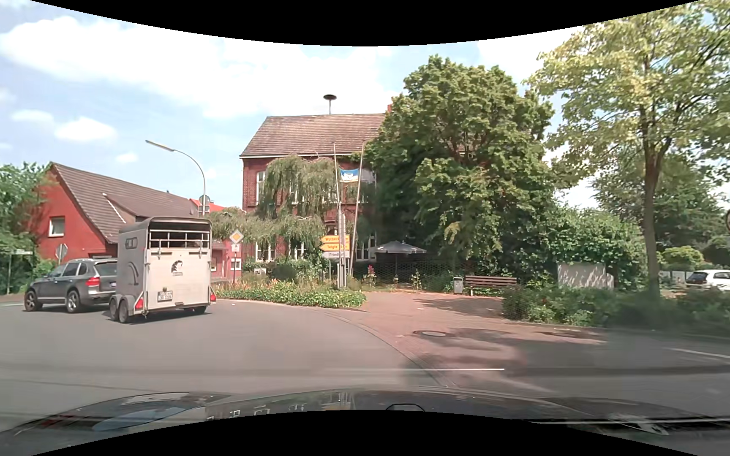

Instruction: Follow the waypoints while adhering to traffic rules and regulations

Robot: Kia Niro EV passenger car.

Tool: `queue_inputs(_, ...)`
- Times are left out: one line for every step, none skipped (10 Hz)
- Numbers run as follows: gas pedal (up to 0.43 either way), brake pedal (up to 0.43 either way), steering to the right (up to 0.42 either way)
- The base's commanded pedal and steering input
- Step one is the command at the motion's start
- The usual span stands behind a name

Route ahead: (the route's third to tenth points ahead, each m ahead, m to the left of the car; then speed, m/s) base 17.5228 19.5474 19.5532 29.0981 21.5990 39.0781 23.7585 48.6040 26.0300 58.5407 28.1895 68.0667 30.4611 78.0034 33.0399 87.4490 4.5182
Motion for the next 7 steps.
queue_inputs(0.118,0.0,-0.124)
queue_inputs(0.13,0.0,-0.145)
queue_inputs(0.138,0.0,-0.17)
queue_inputs(0.138,0.0,-0.192)
queue_inputs(0.138,0.0,-0.217)
queue_inputs(0.138,0.0,-0.242)
queue_inputs(0.138,0.0,-0.257)
